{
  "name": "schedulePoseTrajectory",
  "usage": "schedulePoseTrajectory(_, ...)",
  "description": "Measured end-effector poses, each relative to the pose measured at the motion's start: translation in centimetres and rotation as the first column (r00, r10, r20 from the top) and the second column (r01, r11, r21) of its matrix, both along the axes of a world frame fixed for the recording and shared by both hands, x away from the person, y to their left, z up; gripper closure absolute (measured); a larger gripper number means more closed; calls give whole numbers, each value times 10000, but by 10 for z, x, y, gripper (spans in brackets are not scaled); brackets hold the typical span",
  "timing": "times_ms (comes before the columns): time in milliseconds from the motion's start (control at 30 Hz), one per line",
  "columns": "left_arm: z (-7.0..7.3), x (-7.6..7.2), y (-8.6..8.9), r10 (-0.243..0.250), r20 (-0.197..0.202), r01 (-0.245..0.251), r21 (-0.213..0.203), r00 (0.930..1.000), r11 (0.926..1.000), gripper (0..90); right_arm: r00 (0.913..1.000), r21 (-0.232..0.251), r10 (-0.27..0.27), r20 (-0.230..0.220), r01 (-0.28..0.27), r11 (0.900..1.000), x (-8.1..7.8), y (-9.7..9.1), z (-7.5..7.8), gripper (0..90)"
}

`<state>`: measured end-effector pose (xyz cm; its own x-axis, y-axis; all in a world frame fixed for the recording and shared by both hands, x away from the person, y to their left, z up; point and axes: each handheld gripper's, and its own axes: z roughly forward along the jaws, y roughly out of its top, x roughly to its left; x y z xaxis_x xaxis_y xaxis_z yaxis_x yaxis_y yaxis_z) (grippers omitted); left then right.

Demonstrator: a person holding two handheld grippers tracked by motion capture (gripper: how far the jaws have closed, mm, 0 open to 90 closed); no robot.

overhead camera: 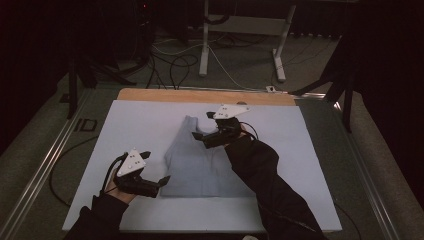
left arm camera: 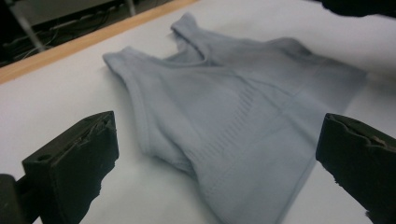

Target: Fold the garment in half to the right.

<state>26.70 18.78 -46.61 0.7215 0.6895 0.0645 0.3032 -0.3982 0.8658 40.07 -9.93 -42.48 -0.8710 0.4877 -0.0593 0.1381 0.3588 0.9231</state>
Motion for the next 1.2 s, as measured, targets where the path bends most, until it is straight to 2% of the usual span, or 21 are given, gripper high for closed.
schedulePoseTrajectory(100, -1, 0, -2, 66, -108, -65, 57, 9999, 10000, 2, 10000, 38, -28, -91, 29, 10000, 3, 2, -1, 100)
schedulePoseTrajectory(167, -7, 1, -6, 257, -285, -251, 219, 9993, 9994, 2, 9997, 97, -90, -227, 92, 9999, 12, 9, -7, 101)
schedulePoseTrajectory(233, -11, 2, -9, 291, -609, -281, 172, 9977, 9995, 2, 9997, -9, -70, -253, 70, 10000, 16, 11, -10, 101)
schedulePoseTrajectory(267, -11, 2, -9, 291, -609, -281, 172, 9977, 9995, 2, 9997, -9, -70, -253, 70, 10000, 16, 11, -10, 101)
schedulePoseTrajectory(300, -14, 3, -12, 284, -830, -255, 365, 9961, 9990, 2, 9996, -120, -104, -254, 101, 9999, 20, 15, -13, 101)
schedulePoseTrajectory(400, -21, 5, -14, 298, -1134, -272, 246, 9931, 9993, 2, 9995, -175, -138, -299, 133, 9998, 24, 18, -17, 101)
schedulePoseTrajectory(467, -22, 5, -15, 295, -1166, -260, 316, 9927, 9992, 2, 9995, -190, -138, -272, 133, 9997, 26, 19, -18, 101)
schedulePoseTrajectory(533, -28, 7, -17, 269, -1347, -173, 725, 9905, 9972, 2, 9992, -315, -167, -369, 156, 9994, 29, 24, -21, 101)
schedulePoseTrajectory(600, -29, 8, -17, 353, -1426, -238, 816, 9892, 9964, 3, 9991, -392, -167, -386, 151, 9991, 32, 26, -24, 101)
schedulePoseTrajectory(633, -33, 10, -17, 391, -1896, -240, 813, 9811, 9964, 3, 9991, -415, -166, -399, 149, 9990, 33, 26, -25, 101)
schedulePoseTrajectory(667, -35, 11, -17, 387, -2130, -189, 943, 9763, 9954, 3, 9989, -431, -152, -436, 133, 9990, 34, 27, -26, 101)
schedulePoseTrajectory(767, -40, 12, -19, 468, -2569, -190, 1099, 9653, 9938, 3, 9984, -542, -187, -534, 158, 9984, 37, 29, -29, 101)
schedulePoseTrajectory(900, -45, 12, -19, 413, -2729, -43, 1348, 9612, 9909, 21, 9977, -721, -218, -634, 172, 9973, 40, 32, -34, 101)
schedulePoseTrajectory(1000, -49, 12, -20, 273, -2920, 185, 1532, 9560, 9880, 85, 9976, -698, -171, -664, 125, 9975, 41, 33, -36, 101)
schedulePoseTrajectory(1067, -52, 13, -21, 334, -3037, 150, 1557, 9522, 9877, 129, 9978, -746, -159, -644, 110, 9972, 41, 34, -36, 101)
schedulePoseTrajectory(1200, -56, 14, -24, 365, -3223, 250, 1847, 9459, 9825, 180, 9977, -808, -132, -663, 78, 9967, 41, 36, -38, 101)
